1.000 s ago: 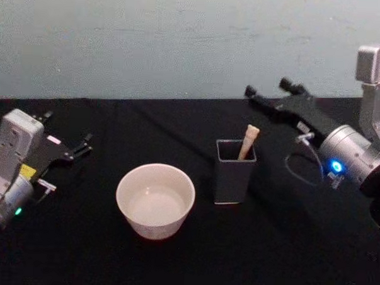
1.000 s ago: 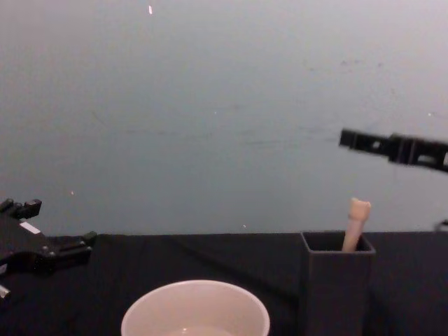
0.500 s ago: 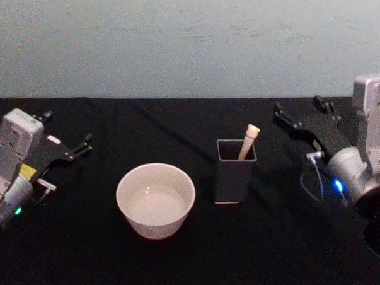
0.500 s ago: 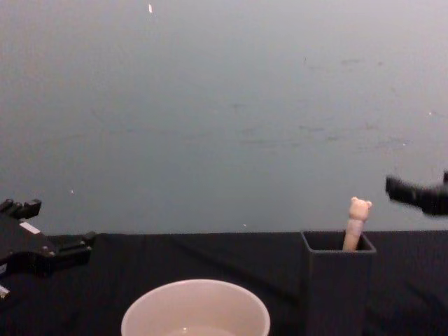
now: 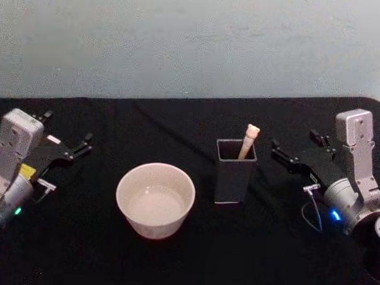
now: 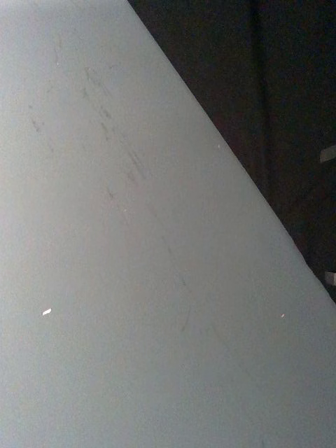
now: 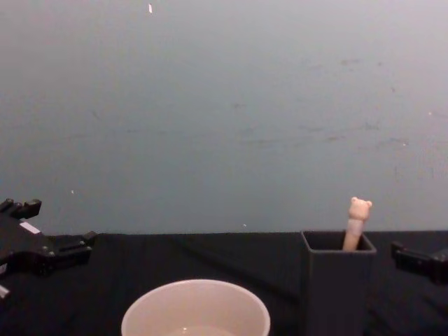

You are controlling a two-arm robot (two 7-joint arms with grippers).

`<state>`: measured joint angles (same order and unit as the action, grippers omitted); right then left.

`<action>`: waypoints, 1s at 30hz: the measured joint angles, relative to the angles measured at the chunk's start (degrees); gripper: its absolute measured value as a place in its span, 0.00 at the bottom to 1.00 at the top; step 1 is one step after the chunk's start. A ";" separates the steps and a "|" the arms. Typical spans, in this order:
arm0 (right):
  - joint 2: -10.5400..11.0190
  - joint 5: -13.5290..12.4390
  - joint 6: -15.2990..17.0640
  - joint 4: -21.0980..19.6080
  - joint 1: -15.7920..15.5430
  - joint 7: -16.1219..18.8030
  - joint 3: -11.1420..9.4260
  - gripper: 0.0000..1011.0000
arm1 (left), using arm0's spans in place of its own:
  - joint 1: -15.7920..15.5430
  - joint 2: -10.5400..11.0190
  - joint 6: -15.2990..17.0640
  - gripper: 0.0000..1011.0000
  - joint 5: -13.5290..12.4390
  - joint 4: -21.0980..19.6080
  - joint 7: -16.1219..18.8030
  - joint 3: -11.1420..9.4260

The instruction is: Pick up the stirring spoon with one hand, stir inside the cup, then place it back in its original position.

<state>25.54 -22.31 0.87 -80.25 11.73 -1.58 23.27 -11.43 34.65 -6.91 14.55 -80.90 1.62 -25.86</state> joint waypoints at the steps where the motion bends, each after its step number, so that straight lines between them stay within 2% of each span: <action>1: 0.01 0.01 0.00 0.00 0.00 0.00 0.00 0.99 | 0.00 0.00 0.00 0.99 0.00 0.00 0.00 0.00; 30: 0.18 0.17 -0.18 -0.31 -0.25 -0.27 0.06 0.99 | 0.00 0.00 0.00 0.99 0.00 0.00 0.00 0.00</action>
<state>25.72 -22.14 0.70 -80.56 11.48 -1.84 23.33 -11.43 34.64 -6.91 14.55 -80.90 1.62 -25.86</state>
